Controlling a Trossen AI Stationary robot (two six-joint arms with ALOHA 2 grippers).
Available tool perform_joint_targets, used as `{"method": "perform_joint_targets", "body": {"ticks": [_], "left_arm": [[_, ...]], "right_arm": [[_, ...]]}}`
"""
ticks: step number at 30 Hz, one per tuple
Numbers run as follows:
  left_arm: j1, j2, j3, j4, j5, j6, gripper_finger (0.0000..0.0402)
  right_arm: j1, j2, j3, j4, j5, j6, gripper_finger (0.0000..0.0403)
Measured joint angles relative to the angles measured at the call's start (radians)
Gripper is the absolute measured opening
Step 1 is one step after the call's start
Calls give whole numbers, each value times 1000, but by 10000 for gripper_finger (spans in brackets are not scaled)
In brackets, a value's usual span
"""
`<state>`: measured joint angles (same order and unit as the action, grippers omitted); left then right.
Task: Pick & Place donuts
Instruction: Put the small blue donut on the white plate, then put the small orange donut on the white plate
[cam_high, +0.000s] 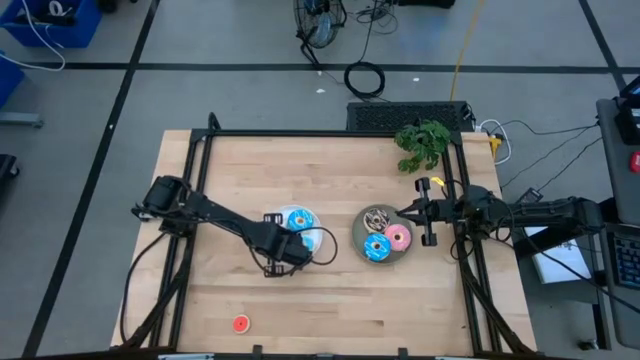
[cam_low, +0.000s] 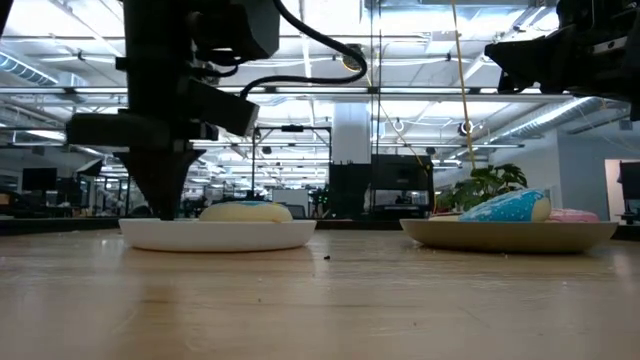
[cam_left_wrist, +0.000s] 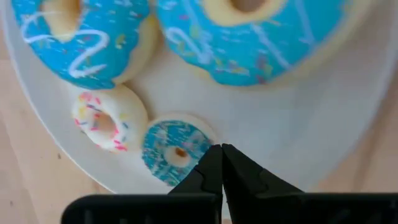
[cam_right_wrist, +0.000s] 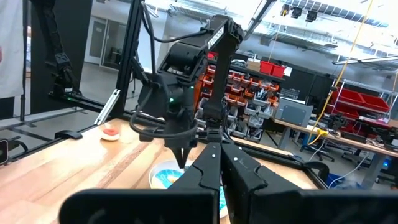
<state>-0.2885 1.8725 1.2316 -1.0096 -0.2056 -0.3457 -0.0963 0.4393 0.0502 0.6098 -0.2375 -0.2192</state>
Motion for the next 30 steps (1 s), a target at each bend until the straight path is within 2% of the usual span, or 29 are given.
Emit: {"method": "perform_joint_targets", "body": {"ticks": [7,25,30], "left_arm": [[-30,0,1,26,91,0,9],[-35,0,1,150,72,-15,7],[-34,0,1,145,33,8,3]], "right_arm": [[0,0,0,0,0,-1,0],[0,0,0,0,0,0,0],[0,0,0,0,0,-1,0]]}}
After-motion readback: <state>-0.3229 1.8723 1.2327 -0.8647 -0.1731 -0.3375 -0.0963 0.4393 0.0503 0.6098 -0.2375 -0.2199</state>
